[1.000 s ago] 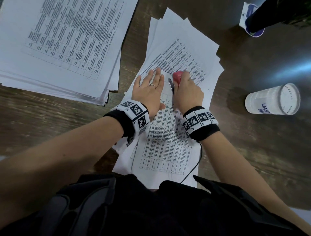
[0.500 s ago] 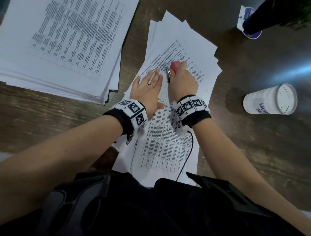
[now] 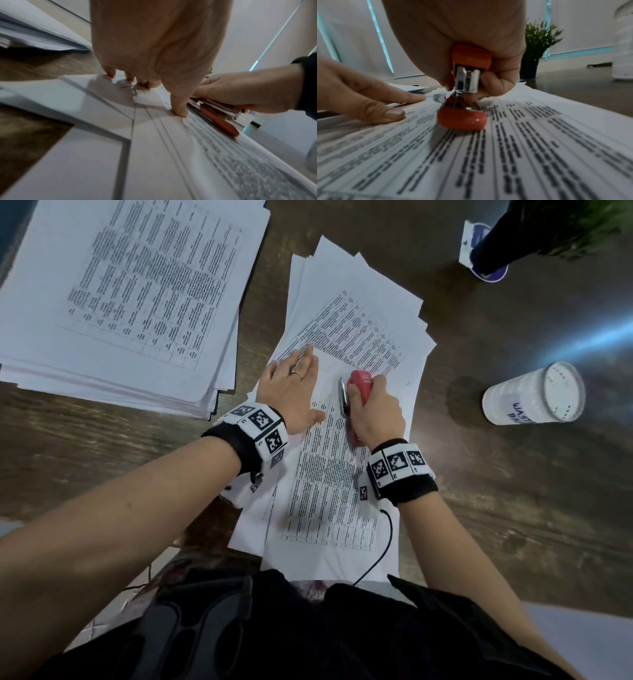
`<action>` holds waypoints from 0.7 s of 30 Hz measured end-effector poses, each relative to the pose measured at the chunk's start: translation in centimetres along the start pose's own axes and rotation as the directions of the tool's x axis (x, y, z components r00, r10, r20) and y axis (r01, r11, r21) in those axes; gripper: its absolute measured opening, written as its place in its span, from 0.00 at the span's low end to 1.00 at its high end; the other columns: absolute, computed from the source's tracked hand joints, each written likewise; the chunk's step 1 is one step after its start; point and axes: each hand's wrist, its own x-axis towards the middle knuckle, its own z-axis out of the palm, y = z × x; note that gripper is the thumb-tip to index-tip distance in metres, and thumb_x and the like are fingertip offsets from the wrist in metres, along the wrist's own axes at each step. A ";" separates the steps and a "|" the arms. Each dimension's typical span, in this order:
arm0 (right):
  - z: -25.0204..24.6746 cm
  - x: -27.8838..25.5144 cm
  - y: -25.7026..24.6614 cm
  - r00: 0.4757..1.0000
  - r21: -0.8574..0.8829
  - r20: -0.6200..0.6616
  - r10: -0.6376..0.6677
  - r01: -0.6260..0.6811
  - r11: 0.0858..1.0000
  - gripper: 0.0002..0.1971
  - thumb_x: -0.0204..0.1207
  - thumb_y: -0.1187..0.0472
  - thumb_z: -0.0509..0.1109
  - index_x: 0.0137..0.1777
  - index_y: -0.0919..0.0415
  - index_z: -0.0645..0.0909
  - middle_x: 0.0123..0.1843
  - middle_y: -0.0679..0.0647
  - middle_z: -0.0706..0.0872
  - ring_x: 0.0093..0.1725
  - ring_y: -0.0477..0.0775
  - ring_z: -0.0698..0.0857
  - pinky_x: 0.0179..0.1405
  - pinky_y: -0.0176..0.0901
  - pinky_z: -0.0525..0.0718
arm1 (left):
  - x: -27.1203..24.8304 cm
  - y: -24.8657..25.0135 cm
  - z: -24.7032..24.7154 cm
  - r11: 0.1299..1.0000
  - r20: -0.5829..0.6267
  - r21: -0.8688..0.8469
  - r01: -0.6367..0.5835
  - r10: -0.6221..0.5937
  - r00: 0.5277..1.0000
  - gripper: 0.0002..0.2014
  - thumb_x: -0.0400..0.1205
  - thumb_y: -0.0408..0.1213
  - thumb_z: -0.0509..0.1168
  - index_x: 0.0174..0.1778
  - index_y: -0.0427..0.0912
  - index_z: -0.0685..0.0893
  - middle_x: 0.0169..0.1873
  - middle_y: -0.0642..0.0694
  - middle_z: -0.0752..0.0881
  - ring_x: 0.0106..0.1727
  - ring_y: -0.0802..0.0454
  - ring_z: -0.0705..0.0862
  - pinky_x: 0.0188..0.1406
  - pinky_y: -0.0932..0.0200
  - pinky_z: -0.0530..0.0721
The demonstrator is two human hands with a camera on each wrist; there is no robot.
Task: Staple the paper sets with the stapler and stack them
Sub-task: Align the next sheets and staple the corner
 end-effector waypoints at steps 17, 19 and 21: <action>0.3 0.3 -4.4 0.998 -0.262 -0.010 -0.066 0.061 0.963 0.19 0.88 0.48 0.52 0.68 0.63 0.66 0.56 0.60 0.86 0.54 0.63 0.86 0.39 0.48 0.71 | 1.0 -1.2 -0.8 0.999 -0.040 0.048 -0.012 0.014 0.999 0.39 0.77 0.58 0.69 0.82 0.51 0.61 0.83 0.49 0.58 0.79 0.41 0.60 0.67 0.40 0.69; 0.5 0.5 -5.0 1.000 -0.214 -0.007 -0.014 0.012 0.977 0.18 0.88 0.49 0.52 0.67 0.63 0.67 0.58 0.60 0.86 0.56 0.63 0.85 0.41 0.47 0.70 | 1.1 -1.2 -0.7 0.999 -0.040 0.049 -0.010 0.012 0.999 0.40 0.76 0.58 0.70 0.81 0.52 0.62 0.83 0.49 0.59 0.78 0.41 0.61 0.67 0.41 0.69; 0.6 0.6 -5.1 1.000 -0.210 -0.014 -0.016 0.012 0.978 0.19 0.88 0.48 0.52 0.67 0.63 0.67 0.58 0.60 0.86 0.56 0.63 0.85 0.41 0.47 0.70 | 1.1 -1.2 -0.8 0.999 -0.039 0.039 -0.006 0.008 0.999 0.39 0.77 0.57 0.70 0.81 0.51 0.62 0.83 0.49 0.59 0.78 0.41 0.60 0.66 0.41 0.69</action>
